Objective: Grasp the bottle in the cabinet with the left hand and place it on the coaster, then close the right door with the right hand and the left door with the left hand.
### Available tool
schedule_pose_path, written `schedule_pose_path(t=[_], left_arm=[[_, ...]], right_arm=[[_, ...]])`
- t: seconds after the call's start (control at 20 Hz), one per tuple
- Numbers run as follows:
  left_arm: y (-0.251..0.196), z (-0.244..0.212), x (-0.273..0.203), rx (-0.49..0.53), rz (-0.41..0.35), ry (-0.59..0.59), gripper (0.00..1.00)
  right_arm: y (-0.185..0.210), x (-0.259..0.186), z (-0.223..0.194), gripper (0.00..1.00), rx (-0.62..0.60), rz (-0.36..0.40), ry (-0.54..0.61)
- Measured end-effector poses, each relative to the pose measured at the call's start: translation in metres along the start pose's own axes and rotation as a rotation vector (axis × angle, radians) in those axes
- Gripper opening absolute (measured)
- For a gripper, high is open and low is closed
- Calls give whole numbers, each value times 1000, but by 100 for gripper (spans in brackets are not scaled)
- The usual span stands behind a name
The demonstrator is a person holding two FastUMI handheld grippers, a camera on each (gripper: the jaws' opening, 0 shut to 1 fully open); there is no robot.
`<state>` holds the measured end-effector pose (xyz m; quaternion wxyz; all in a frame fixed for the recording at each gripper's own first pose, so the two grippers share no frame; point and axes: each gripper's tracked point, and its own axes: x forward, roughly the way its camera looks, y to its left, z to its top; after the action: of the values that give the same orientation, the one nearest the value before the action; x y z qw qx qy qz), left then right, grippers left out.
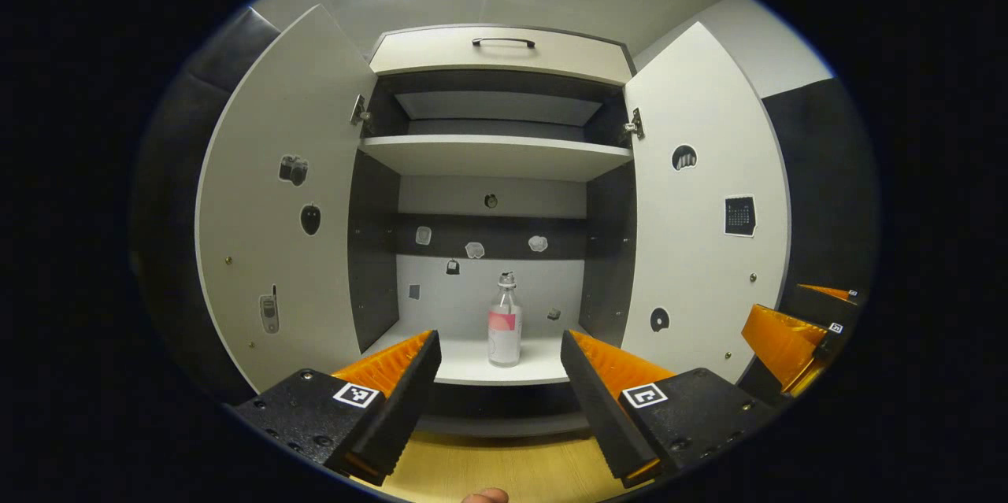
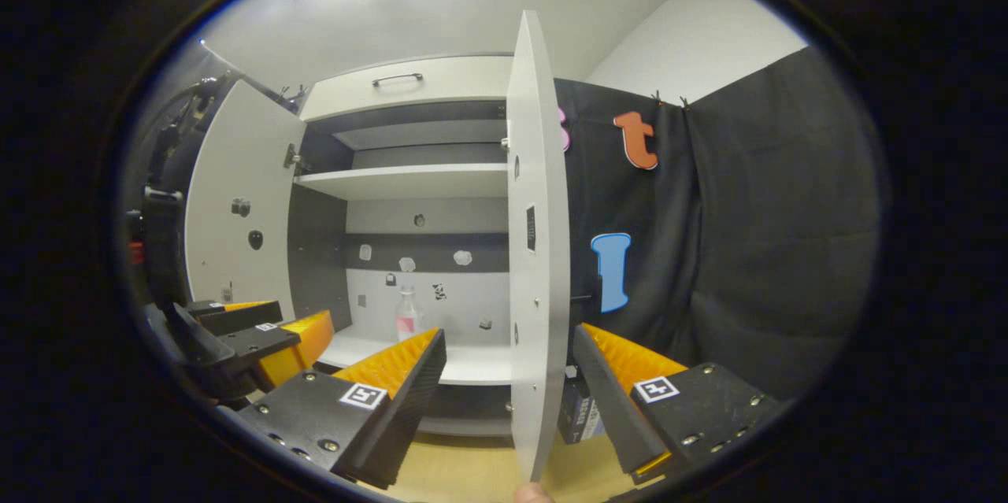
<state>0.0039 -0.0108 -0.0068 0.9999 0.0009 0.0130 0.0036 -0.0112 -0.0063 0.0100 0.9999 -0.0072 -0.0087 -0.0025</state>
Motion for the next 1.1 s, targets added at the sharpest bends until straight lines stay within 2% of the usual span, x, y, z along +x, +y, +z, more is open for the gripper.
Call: schedule_pose_path(t=[0.3, 0.65, 1.1], left_arm=[[7, -5, 37, 11, 16, 20, 96], [5, -26, 139, 13, 17, 43, 96], [7, -86, 271, 19, 57, 168, 96]], right_arm=[[-14, 2, 5, 98, -1, -34, -14], [-56, -3, 10, 98, -28, -144, -38], [-111, 6, 6, 98, -78, -315, -32]])
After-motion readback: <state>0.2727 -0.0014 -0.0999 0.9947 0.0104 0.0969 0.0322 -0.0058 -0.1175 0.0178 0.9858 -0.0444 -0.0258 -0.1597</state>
